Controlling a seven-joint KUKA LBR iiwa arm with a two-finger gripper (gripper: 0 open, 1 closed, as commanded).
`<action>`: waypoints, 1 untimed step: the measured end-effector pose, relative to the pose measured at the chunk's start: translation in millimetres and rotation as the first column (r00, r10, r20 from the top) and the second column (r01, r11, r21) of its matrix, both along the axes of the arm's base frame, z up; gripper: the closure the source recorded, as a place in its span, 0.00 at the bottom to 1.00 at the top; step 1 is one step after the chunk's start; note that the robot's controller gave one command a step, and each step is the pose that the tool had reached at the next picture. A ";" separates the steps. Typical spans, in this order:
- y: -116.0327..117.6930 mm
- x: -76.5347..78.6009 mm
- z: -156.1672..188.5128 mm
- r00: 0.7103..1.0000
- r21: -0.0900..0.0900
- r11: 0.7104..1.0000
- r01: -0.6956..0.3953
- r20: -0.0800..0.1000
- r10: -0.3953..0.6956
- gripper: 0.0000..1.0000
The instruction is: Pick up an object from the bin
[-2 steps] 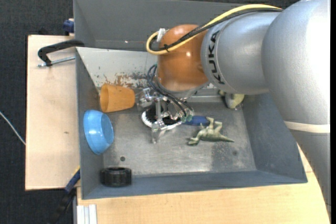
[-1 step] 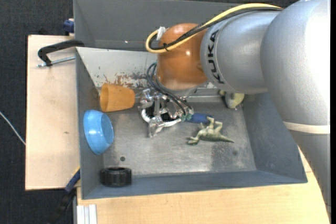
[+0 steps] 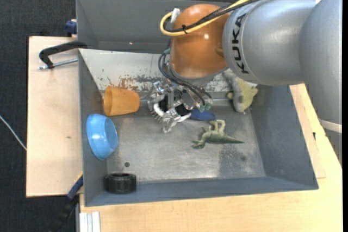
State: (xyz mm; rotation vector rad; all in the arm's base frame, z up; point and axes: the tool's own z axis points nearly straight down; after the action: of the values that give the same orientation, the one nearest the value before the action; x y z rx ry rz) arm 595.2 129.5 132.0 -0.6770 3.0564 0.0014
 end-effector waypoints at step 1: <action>-17.4 5.8 106.9 1.000 0.000 1.000 0.016 0.004 -0.016 1.00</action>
Offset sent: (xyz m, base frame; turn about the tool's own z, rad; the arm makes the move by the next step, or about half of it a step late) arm 0.0030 -0.0180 0.1009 0.0139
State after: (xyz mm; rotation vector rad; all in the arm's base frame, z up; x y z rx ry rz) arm 601.0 112.1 238.9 -0.6509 3.0576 0.0004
